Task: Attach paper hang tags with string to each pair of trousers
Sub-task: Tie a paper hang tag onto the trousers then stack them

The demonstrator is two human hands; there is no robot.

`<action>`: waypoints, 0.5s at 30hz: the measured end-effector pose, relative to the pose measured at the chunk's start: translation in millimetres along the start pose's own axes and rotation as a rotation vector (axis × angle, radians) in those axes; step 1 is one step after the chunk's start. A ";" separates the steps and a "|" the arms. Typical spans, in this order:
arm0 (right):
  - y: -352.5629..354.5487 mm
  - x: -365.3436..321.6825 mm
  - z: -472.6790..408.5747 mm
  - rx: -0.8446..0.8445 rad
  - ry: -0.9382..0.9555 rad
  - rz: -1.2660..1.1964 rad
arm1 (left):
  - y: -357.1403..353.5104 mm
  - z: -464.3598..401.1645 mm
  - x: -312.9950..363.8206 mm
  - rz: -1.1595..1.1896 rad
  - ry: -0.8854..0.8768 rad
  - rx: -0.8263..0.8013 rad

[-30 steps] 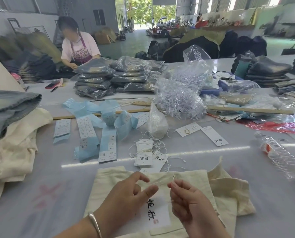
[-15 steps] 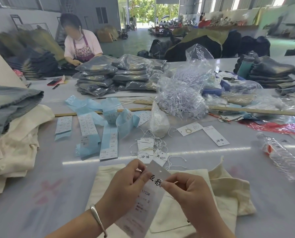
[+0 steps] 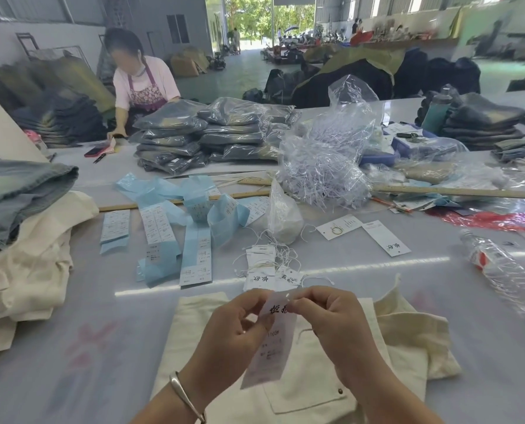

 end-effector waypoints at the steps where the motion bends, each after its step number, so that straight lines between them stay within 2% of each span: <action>1: -0.1 0.7 -0.2 -0.002 -0.025 -0.049 | 1.0 -2.2 2.5 -0.019 -0.012 -0.007; 8: -1.3 10.2 -2.4 0.007 -0.206 -0.229 | -1.0 -7.0 7.9 -0.051 -0.025 -0.055; 13: 0.7 9.1 -0.3 0.020 -0.222 -0.198 | -8.9 -5.0 12.8 -0.271 -0.147 -0.065; 15: 1.9 8.7 -0.2 0.029 -0.218 -0.200 | -12.1 -5.1 16.5 -0.246 -0.208 -0.057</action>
Point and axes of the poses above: each hand's wrist, its own z-axis away from the middle knuckle, its own y-axis out of the back of the hand, x = y × z, the point moved 5 cm from there along -z, towards the middle knuckle, and after that the axes turned 8 degrees about z, right-handed, at the moved point
